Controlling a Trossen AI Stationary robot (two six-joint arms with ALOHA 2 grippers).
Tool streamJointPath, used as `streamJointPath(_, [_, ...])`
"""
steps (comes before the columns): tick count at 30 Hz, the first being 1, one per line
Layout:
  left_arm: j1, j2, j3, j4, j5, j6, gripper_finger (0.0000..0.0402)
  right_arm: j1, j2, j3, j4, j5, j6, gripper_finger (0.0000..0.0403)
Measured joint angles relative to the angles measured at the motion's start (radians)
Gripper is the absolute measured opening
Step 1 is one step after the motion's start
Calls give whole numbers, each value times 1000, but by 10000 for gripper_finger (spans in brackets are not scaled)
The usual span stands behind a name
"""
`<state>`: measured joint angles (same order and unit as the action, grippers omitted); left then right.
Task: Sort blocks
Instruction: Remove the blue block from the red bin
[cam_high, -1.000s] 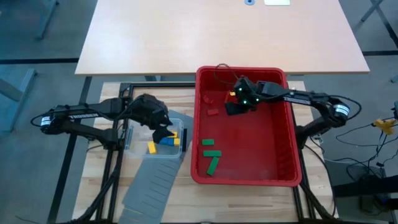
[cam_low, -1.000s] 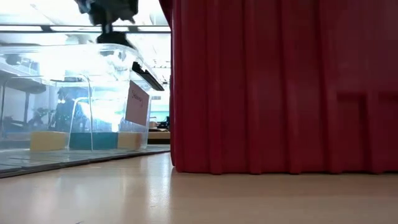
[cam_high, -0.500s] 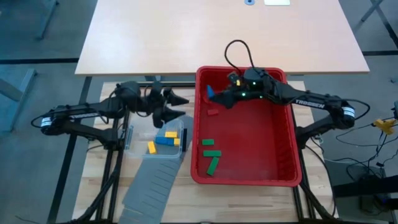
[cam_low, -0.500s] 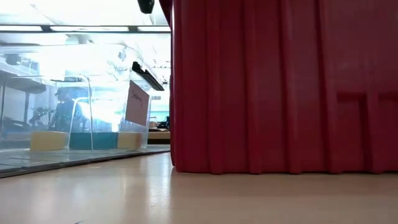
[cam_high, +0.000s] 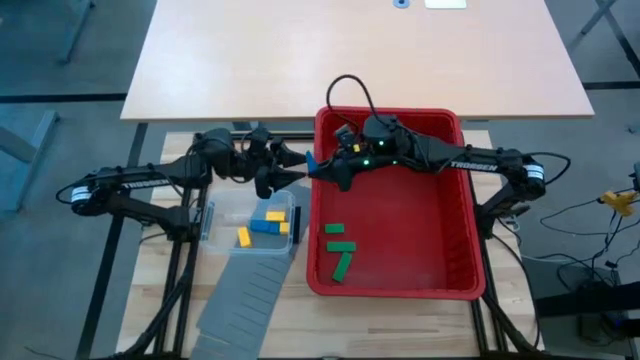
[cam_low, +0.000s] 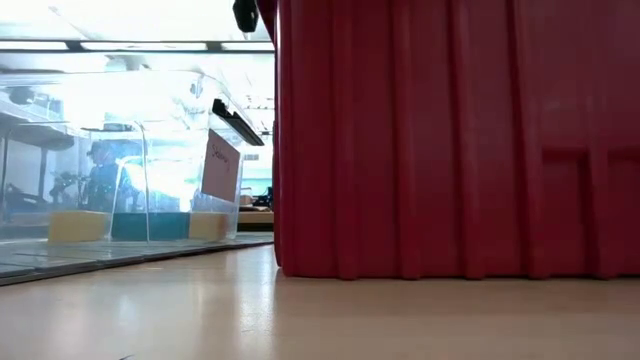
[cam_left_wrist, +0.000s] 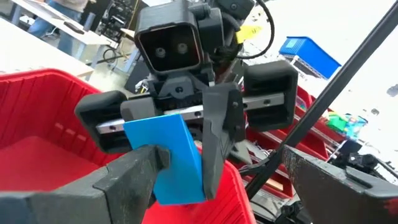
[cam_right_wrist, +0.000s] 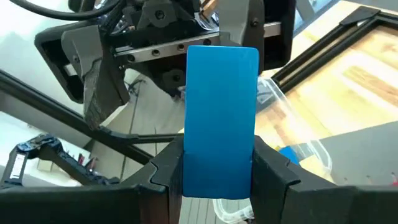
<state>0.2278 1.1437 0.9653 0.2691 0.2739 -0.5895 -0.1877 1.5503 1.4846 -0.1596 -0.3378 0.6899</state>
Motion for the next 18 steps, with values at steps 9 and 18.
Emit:
streamJointPath(9, [1,7,0,10,3,-15,314,30,30,28,6,-6,1,112])
streamJointPath(18, [2,3,-3,-83,-12,-6,314,37,20,33,18,-34,-4,112])
